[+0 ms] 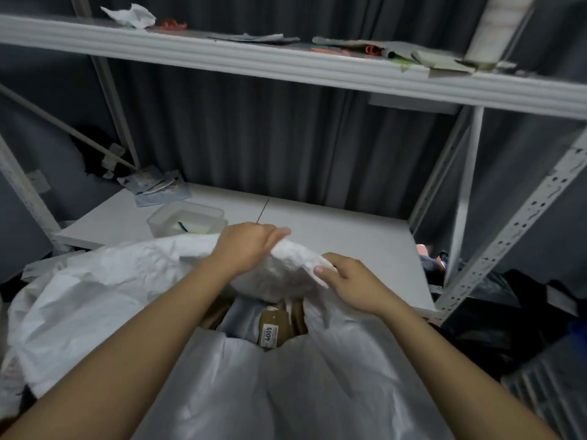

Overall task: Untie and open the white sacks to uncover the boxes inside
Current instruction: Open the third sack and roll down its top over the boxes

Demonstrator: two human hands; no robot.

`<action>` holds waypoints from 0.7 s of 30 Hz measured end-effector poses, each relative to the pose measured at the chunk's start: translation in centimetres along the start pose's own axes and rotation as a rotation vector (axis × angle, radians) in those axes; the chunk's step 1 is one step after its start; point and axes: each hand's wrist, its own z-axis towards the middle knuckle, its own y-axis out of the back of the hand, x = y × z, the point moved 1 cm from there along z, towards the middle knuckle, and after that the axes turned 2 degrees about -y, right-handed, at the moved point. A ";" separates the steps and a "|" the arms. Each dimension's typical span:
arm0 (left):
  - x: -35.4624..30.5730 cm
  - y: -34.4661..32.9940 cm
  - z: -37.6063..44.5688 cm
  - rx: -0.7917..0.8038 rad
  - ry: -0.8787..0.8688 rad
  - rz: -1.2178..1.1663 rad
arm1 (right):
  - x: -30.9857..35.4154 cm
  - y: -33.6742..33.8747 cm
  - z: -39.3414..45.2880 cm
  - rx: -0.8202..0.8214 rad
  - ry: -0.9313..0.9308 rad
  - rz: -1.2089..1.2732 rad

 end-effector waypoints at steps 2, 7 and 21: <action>-1.5 -0.7 -0.4 -0.040 -0.221 0.018 | 0.0 -0.4 0.0 0.028 -0.170 0.480; -0.4 -1.7 0.6 0.176 -0.167 -0.200 | -0.7 0.1 -0.9 0.049 -0.306 0.495; -1.4 -1.1 3.7 -0.098 -0.285 0.087 | 0.9 2.0 -3.1 0.033 -0.413 0.559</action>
